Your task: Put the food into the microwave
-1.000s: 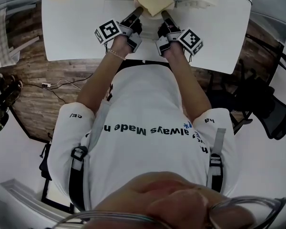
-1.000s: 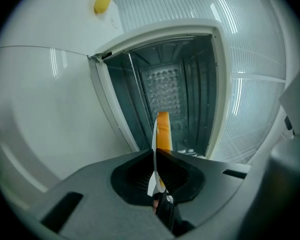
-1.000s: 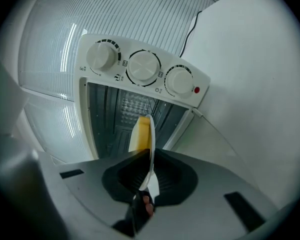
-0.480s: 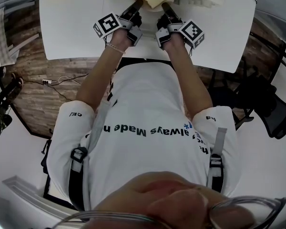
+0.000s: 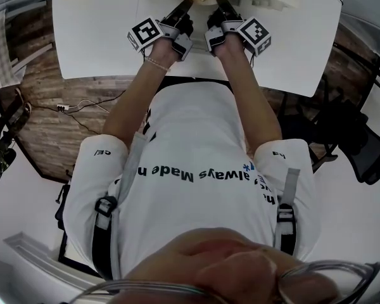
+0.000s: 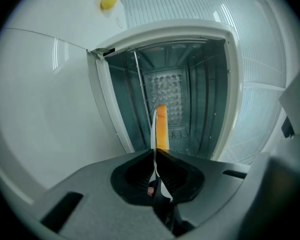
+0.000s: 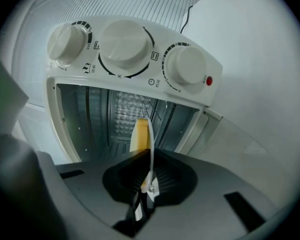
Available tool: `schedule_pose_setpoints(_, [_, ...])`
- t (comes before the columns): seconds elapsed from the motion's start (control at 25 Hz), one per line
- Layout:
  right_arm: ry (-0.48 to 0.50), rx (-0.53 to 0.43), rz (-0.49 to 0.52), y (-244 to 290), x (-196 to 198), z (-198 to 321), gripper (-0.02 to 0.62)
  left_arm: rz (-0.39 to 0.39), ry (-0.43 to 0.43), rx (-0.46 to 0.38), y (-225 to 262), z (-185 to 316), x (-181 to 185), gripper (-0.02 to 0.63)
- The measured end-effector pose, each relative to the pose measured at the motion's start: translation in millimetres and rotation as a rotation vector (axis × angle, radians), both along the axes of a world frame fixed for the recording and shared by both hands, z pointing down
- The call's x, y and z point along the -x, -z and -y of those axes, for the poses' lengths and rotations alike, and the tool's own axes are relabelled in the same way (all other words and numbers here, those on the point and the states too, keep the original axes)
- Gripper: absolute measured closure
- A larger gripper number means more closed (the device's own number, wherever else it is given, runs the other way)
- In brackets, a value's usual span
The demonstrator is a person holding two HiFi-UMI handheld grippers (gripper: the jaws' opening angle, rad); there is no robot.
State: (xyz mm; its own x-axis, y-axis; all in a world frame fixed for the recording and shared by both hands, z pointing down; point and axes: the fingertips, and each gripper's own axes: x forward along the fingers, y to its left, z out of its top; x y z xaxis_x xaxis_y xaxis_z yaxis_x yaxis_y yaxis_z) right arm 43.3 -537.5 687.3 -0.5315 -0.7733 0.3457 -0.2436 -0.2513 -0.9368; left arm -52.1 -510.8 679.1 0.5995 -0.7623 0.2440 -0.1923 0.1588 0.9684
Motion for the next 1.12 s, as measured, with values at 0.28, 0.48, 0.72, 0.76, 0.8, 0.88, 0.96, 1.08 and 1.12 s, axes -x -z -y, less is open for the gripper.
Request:
schedule_pose_setpoints(0.28, [0.052,-0.030,0.043,9,12,-16,0.545,-0.008,0.022,-0.007,9,6,1,0.588])
schedule_pose_setpoints(0.48, [0.090,-0.039,0.062,15,30,-33,0.546,-0.012,0.030,-0.007,10,9,1,0.588])
schedule_pose_setpoints(0.72, [0.073,-0.038,0.062,10,23,-22,0.577,-0.020,0.021,0.004,4,20,-8,0.586])
schedule_pose_setpoints(0.76, [0.069,-0.039,0.061,9,22,-19,0.577,-0.023,0.021,0.005,3,22,-10,0.586])
schedule_pose_setpoints(0.8, [0.064,-0.039,0.060,9,21,-16,0.577,-0.023,0.019,0.007,3,23,-10,0.586])
schedule_pose_setpoints(0.88, [0.054,-0.039,0.054,8,20,-11,0.578,-0.018,0.009,0.014,2,26,-10,0.586])
schedule_pose_setpoints(0.96, [0.049,-0.041,0.051,7,21,-8,0.578,-0.004,0.001,0.016,2,28,-10,0.586])
schedule_pose_setpoints(1.08, [0.048,-0.044,0.051,8,22,-7,0.578,0.013,0.000,0.006,4,27,-8,0.586])
schedule_pose_setpoints(1.12, [0.050,-0.047,0.051,8,23,-6,0.578,0.013,0.001,0.004,4,27,-8,0.586])
